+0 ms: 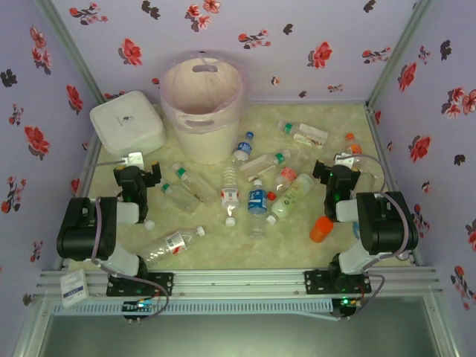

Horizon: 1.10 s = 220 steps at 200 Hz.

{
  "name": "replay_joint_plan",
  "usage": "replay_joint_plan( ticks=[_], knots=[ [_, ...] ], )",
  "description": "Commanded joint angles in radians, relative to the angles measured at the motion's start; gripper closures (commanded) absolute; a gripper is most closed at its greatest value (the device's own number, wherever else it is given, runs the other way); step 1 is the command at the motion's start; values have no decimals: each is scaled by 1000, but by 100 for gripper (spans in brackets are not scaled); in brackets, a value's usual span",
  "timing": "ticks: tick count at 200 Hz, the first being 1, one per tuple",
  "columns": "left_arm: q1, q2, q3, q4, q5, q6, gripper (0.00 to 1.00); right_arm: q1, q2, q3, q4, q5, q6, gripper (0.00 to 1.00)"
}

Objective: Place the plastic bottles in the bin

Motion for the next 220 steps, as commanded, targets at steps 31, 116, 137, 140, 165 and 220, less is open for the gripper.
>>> replay_joint_plan(
  ticks=[31,116,137,140,165,220],
  knots=[
    [-4,8,2,34,-6,-6,0,-6,-9,7,-1,6,3,1],
    [0,8,5,29,1,-6,0,-13,-8,13,-13,-7,10,1],
    [0,9,5,29,1,-7,0,-13,-9,13,-13,-9,10,1],
    [0,8,5,29,1,-6,0,-13,-9,12,-13,-9,9,1],
    [0,8,6,26,3,-6,0,-13,-9,12,-13,-9,10,1],
    [2,9,5,28,6,-6,0,-14,-9,11,-12,-14,10,1]
  ],
)
